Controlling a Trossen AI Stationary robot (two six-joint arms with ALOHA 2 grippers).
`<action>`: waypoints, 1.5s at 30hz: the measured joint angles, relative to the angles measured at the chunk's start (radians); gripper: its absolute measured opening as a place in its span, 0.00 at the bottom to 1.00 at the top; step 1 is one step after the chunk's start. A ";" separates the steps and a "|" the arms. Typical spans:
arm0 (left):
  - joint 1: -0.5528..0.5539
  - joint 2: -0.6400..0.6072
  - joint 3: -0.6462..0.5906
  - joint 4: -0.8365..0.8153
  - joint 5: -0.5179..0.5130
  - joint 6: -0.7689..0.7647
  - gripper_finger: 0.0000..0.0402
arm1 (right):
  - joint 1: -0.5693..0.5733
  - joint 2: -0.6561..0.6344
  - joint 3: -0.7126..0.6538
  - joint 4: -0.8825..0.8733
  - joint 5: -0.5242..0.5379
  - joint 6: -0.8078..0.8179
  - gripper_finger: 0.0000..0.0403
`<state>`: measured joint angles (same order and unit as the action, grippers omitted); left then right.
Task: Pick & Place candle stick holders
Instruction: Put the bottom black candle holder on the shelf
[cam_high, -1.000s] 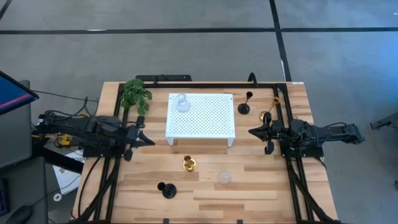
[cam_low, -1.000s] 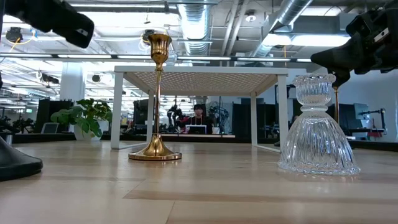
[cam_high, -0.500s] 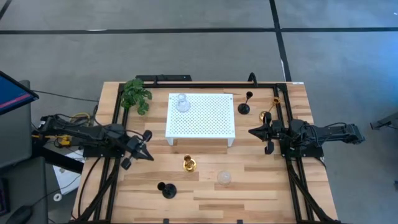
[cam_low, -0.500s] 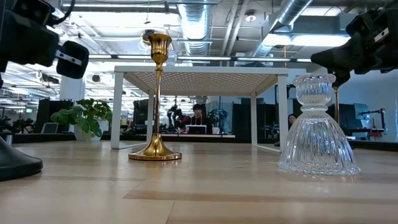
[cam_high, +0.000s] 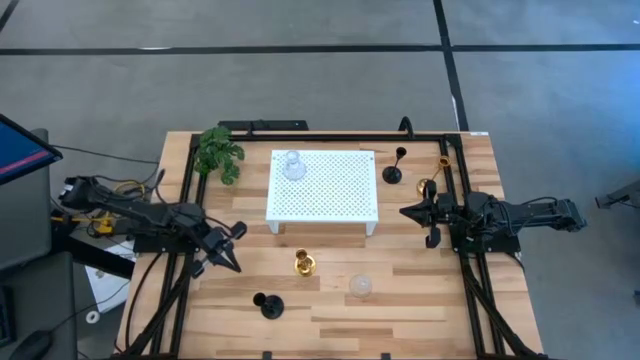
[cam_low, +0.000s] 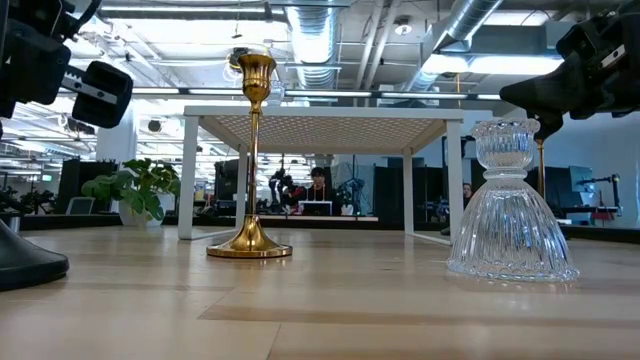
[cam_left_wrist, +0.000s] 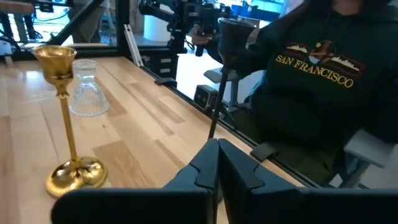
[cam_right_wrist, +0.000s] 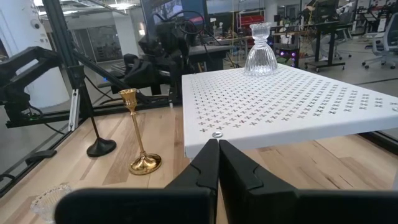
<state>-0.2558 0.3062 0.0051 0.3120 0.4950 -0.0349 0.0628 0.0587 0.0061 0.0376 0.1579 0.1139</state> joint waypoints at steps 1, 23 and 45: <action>-0.002 0.022 0.000 0.031 -0.005 0.000 0.02 | 0.000 0.000 0.000 0.000 0.000 0.000 0.00; -0.046 0.510 0.001 0.396 -0.031 -0.003 0.13 | 0.000 0.000 0.000 0.000 0.000 0.000 0.00; -0.052 0.513 0.001 0.455 -0.137 -0.049 0.46 | 0.000 0.000 0.000 0.000 0.000 0.018 0.00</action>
<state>-0.3080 0.8188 0.0063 0.7673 0.3584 -0.0837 0.0631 0.0589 0.0059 0.0376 0.1577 0.1322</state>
